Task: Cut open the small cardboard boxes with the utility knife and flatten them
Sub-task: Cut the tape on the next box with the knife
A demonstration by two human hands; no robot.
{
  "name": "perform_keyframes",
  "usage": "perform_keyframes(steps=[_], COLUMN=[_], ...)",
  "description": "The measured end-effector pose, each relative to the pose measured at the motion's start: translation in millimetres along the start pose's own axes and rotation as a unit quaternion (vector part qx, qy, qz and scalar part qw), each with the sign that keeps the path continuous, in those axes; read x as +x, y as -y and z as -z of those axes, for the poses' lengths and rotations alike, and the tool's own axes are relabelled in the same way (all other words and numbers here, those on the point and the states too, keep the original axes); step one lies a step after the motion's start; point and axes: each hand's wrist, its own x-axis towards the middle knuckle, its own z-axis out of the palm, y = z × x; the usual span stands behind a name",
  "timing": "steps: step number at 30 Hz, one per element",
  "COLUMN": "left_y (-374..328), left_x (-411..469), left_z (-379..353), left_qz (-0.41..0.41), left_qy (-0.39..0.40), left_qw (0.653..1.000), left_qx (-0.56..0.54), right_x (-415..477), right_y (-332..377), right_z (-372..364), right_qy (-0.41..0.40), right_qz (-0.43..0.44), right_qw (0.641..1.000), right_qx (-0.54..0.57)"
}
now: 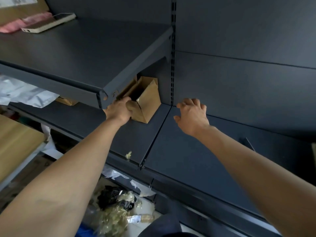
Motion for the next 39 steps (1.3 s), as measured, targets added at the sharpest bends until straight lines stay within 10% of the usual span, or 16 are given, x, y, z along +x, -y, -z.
perform_keyframes(steps=[39], left_y=[-58.6], left_x=[-118.1], left_z=[-8.5], left_qz=[-0.031], left_qy=[-0.083], left_qw=[0.993], left_qx=[-0.072], right_x=[-66.5], right_y=[-1.7], right_z=[3.4], right_qy=[0.009], right_qz=[0.101], right_qw=[0.995], right_qx=[-0.013])
